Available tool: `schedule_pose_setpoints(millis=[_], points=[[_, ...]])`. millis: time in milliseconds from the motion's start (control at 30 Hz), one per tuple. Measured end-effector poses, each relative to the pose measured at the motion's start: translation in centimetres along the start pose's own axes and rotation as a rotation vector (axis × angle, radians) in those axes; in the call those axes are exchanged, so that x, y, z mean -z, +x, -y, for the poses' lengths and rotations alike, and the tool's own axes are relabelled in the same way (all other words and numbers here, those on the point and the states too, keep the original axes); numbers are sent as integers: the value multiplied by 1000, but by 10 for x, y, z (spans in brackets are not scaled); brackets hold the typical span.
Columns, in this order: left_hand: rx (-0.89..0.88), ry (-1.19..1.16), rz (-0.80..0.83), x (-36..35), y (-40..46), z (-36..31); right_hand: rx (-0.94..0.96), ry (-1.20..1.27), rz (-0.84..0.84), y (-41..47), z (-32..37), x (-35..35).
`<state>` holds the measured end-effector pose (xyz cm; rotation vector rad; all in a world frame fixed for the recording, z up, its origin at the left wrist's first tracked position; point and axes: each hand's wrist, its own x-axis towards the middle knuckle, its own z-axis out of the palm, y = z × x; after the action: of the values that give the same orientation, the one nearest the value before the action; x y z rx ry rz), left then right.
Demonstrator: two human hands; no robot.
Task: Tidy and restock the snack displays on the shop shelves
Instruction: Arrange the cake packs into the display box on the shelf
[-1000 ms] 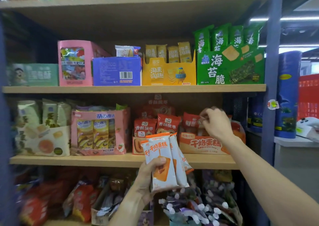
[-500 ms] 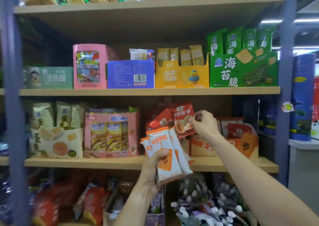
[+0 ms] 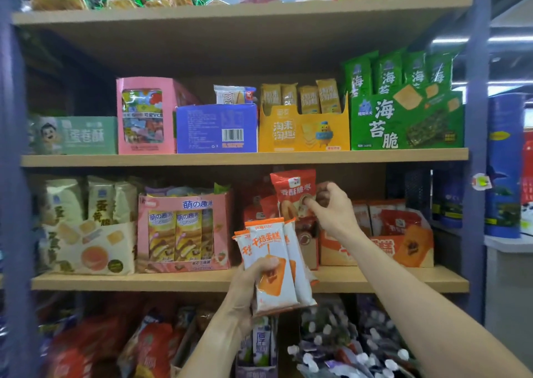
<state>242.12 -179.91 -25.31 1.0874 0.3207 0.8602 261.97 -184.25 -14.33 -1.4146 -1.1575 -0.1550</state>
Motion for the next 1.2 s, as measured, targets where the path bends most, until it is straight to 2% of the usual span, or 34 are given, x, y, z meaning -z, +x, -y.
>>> schedule_pose_setpoints(millis=[267,500,700,833,1033,1133,1200], points=[[-24,119,27,26,-13,-3,2,-119,-87,-8,-33,-9],[-68,150,31,40,-14,0,73,-353,5,-18,-41,-19],[-72,186,26,43,-13,2,99,-339,65,-25,-31,-19],[-64,184,22,45,-10,4,129,-552,50,-19,-31,-26],[-62,183,16,44,-11,6,108,-824,197,-22,-16,-31],[-56,192,35,44,-13,5,141,-856,62,-39,-20,-31],[-50,195,35,44,-14,5,267,-800,-57,-49,-26,-30]])
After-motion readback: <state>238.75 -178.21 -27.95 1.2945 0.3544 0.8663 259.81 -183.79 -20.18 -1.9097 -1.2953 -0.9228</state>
